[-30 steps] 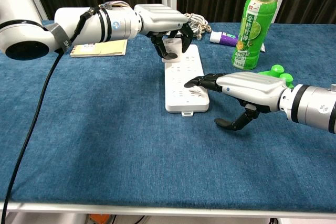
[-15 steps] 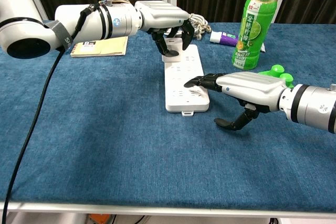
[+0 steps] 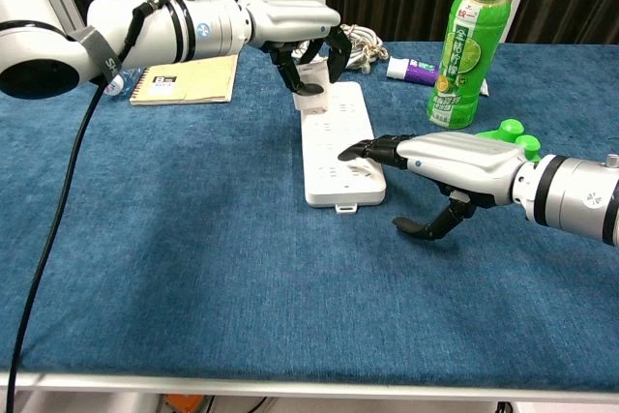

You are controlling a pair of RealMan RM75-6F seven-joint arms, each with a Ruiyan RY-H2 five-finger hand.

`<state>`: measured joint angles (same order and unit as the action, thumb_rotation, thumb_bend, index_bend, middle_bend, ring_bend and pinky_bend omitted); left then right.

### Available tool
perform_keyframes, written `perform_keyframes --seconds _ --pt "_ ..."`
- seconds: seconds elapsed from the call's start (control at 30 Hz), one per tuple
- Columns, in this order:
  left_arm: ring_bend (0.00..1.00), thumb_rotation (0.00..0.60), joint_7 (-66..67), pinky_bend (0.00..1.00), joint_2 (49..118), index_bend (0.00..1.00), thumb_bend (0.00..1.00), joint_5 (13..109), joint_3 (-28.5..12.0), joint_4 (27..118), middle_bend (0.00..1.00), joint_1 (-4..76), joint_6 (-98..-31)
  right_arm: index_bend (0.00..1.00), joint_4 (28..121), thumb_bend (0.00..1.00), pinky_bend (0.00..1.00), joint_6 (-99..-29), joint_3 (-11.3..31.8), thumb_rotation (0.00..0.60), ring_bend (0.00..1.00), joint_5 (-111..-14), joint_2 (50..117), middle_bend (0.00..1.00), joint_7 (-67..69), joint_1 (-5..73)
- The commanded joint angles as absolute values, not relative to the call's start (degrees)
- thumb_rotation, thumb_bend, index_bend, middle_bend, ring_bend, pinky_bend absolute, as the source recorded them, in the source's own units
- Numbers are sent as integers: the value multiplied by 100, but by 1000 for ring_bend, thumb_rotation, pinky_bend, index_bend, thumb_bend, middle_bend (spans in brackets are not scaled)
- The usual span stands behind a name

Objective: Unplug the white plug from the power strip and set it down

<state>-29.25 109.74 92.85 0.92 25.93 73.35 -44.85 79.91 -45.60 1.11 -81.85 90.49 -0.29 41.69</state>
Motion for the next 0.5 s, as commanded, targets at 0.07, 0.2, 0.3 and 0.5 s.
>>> perform_keyframes --seconds 0.07,0.2,0.3,0.5 --pt "758 600 -2908 954 10966 651 522 9274 73 2619 766 7341 -4517 62 8006 388 0 -4570 114 600 0 -8175 9045 99 -50 4167" --pt "756 600 -2869 954 10926 651 521 9283 62 2685 766 7336 -4614 62 8033 389 0 -4579 119 600 0 -8153 9027 99 -84 4164" --pt "755 600 -2775 954 10842 650 521 9282 26 2799 765 7324 -4762 62 8030 389 0 -4567 126 600 0 -8134 9029 99 -88 4169" --pt "750 600 -2534 952 10503 643 521 9158 -149 3240 758 7168 -5157 63 8064 388 0 -4644 147 600 0 -8184 9026 99 -87 4172"
